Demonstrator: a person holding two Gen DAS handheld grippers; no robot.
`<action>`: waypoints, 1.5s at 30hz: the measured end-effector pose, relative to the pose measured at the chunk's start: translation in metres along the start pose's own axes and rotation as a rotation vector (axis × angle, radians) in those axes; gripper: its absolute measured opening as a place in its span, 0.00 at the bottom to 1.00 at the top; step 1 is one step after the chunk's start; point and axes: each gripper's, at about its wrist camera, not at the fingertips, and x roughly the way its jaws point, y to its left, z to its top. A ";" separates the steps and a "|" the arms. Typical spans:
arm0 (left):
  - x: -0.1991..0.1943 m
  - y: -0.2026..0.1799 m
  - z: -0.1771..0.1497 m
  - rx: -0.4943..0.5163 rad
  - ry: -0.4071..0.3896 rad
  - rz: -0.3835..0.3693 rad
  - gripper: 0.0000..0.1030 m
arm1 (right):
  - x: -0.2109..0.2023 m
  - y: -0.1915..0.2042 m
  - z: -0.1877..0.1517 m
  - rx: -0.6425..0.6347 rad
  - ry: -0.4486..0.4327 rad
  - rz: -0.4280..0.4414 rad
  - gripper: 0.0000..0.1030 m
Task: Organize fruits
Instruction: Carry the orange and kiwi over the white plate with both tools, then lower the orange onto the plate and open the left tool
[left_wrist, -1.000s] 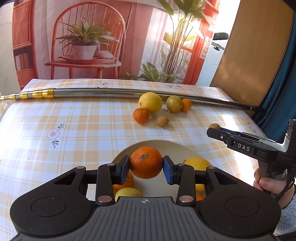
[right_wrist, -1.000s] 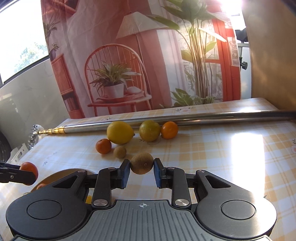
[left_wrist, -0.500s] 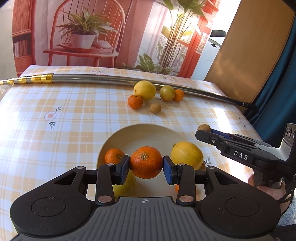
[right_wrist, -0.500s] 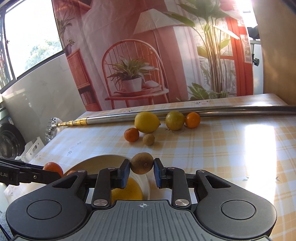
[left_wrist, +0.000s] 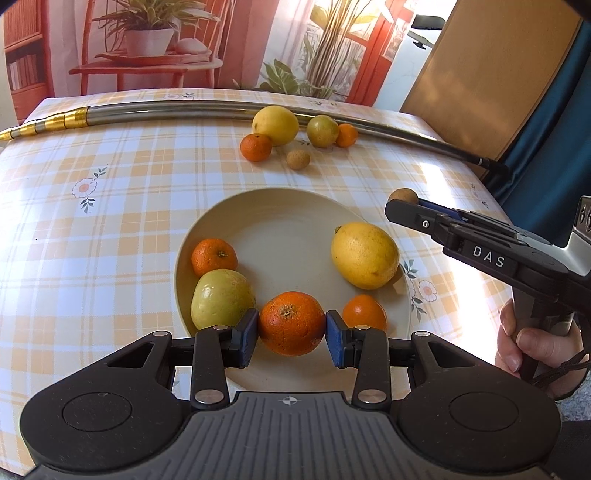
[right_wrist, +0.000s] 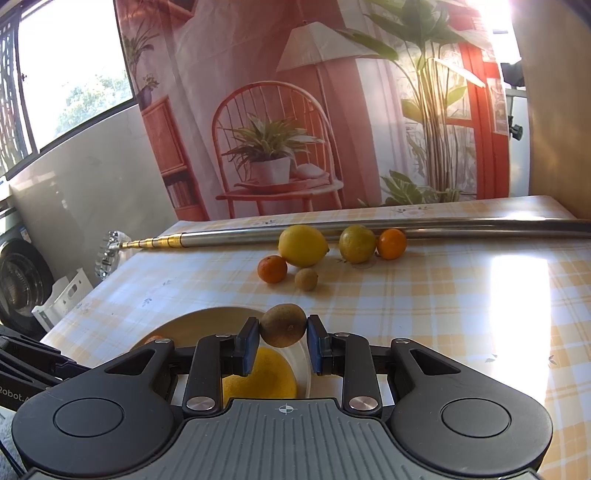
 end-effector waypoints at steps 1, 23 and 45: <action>0.002 0.000 0.000 0.005 0.009 0.001 0.40 | 0.000 0.000 0.000 0.001 0.001 0.000 0.25; 0.023 0.002 -0.002 0.033 0.148 0.068 0.40 | 0.002 -0.008 -0.001 0.018 0.012 -0.006 0.25; 0.007 0.008 0.001 0.004 0.119 0.021 0.50 | 0.005 -0.008 -0.003 0.027 0.020 -0.011 0.25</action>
